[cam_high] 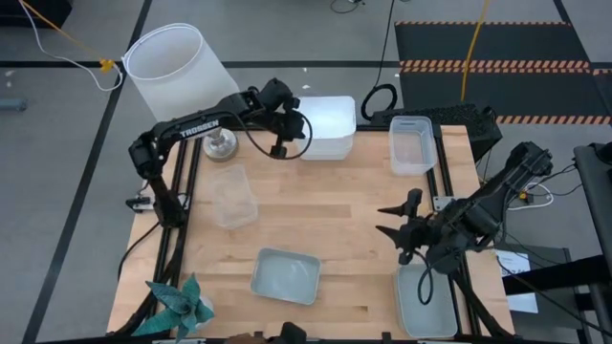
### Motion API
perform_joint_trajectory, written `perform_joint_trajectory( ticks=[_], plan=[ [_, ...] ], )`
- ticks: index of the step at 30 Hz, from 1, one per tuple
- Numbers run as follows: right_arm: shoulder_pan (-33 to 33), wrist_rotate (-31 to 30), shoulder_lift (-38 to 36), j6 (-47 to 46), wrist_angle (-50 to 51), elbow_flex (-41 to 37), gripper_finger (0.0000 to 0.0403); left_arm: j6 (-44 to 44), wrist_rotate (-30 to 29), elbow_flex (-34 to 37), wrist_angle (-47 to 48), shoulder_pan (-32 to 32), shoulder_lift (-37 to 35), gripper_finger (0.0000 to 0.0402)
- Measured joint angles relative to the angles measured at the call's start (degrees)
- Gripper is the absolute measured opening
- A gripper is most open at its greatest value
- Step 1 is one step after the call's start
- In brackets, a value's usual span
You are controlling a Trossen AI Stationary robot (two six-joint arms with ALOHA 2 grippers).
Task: Stack baskets by color
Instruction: Stack the bottom white bin on the white bins
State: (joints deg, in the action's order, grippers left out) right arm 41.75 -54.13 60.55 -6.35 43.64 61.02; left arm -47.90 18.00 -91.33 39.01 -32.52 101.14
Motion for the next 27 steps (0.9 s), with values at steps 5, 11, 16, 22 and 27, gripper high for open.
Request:
perform_joint_trajectory(
  ticks=[5, 11, 16, 22, 27],
  plan=[
    [-1.1, 0.1, -5.1, 1.3, -4.0, -4.3, 0.0199, -1.1, 0.9, 0.0, -1.6, -1.0, 1.0, 0.0006],
    [-1.7, 0.2, -10.5, 6.5, -11.7, -9.9, 0.0199, -1.9, 2.1, 0.0, -2.8, -1.6, 2.3, 0.0004],
    [-1.7, 0.2, -13.4, 10.3, -16.3, -12.5, 0.0199, -2.4, 2.8, 0.0, -2.8, -1.8, 2.7, 0.0007],
    [-1.7, 0.2, -14.4, 10.5, -16.9, -13.1, 0.0199, -2.5, 2.8, 0.0, -2.8, -2.1, 2.9, 0.0004],
    [-1.7, 0.2, -14.4, 10.5, -16.9, -13.1, 0.0199, -2.4, 2.7, 0.0, -2.5, -2.2, 2.9, 0.0008]
  ],
)
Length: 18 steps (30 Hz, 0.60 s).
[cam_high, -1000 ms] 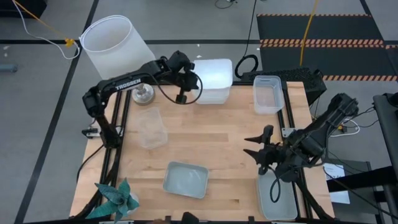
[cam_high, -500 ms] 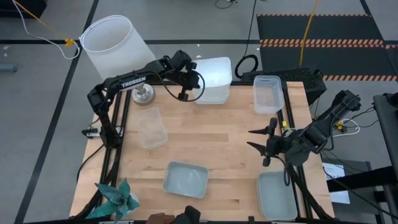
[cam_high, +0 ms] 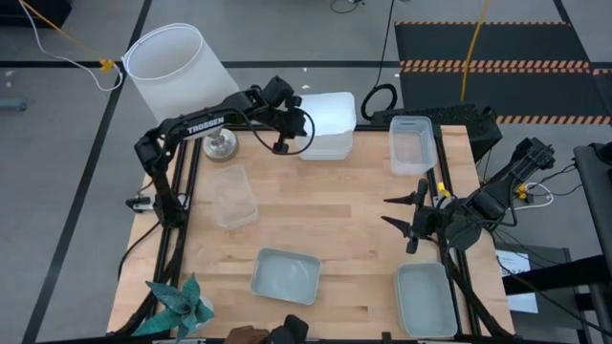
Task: Stack baskets by color
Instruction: Stack the bottom white bin on the white bins
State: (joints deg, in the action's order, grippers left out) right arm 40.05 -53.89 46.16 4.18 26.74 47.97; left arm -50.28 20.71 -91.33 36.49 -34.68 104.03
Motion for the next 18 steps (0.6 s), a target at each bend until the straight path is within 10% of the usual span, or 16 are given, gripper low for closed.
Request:
perform_joint_trajectory(
  ticks=[18],
  plan=[
    [0.0, 0.1, 0.0, 0.0, 0.0, 0.0, 0.0199, 0.5, 0.1, 0.0, -0.4, -0.1, 3.8, 0.0011]
  ],
)
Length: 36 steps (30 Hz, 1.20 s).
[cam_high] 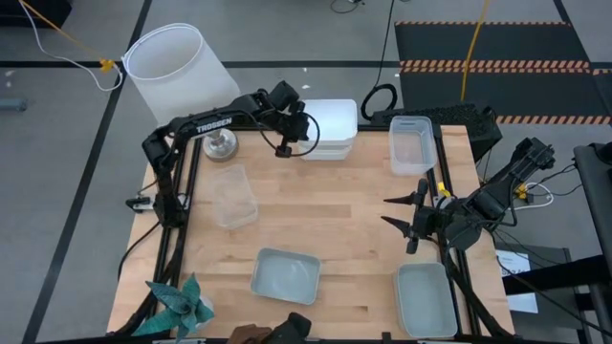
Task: Stack baskets by color
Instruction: Stack the bottom white bin on the white bins
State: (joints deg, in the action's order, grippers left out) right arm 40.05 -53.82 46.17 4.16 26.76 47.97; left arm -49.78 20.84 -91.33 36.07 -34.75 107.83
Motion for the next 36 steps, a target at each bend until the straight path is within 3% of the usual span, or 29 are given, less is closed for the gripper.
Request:
perform_joint_trajectory(
  ticks=[36],
  plan=[
    [0.0, 0.0, 0.0, 0.2, 0.0, 0.0, 0.0199, 1.0, -0.9, 0.0, 1.5, 0.3, -1.0, 0.0016]
  ],
)
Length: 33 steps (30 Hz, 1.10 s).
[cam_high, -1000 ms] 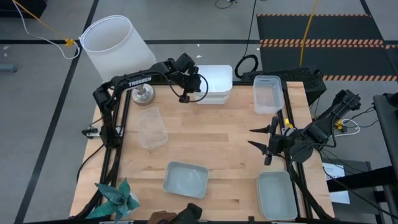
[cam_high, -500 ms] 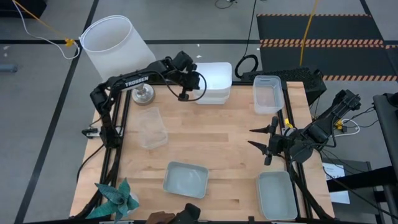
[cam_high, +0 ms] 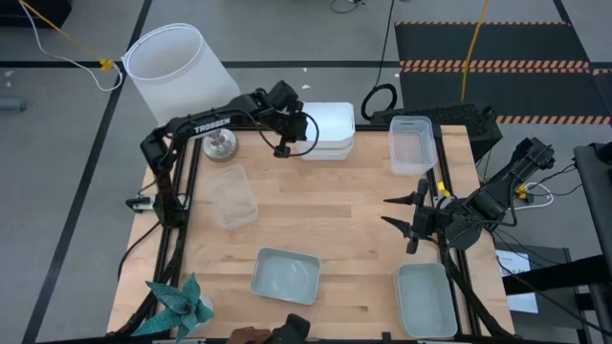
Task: Stack baskets by color
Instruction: Stack the bottom white bin on the white bins, then stack the left transparent bin on the transparent bins
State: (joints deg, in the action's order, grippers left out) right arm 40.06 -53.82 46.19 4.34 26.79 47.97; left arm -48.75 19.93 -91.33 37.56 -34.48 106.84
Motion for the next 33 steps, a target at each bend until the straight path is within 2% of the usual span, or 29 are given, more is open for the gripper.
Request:
perform_joint_trajectory(
  ticks=[12, 18, 21, 25, 29, 33],
  plan=[
    [0.0, 0.1, 0.0, 0.0, 0.0, 0.0, 0.0199, 1.3, -2.0, 0.0, -1.4, 0.5, 0.8, 0.0026],
    [0.0, 0.1, 0.0, 0.0, 0.0, 0.0, 0.0199, 2.3, -5.1, 0.0, -2.6, 0.5, 0.7, 0.0097],
    [0.0, 0.1, 0.0, -0.2, 0.0, 0.0, 0.0199, 4.4, -7.9, 0.0, -3.9, 0.8, 0.7, 0.014],
    [0.0, 0.1, 0.0, -0.2, 0.0, 0.0, 0.0199, 8.8, -8.3, 0.0, -4.8, 1.7, 0.4, 0.0177],
    [0.0, 0.1, 0.0, -0.2, 0.0, 0.0, 0.0199, 17.3, -9.2, 0.0, -3.9, 4.6, -2.0, 0.0179],
    [0.0, 0.1, 0.0, -0.6, 0.0, 0.0, 0.0199, 20.9, -10.1, 0.0, 0.1, 11.0, -8.5, 0.0155]
  ],
)
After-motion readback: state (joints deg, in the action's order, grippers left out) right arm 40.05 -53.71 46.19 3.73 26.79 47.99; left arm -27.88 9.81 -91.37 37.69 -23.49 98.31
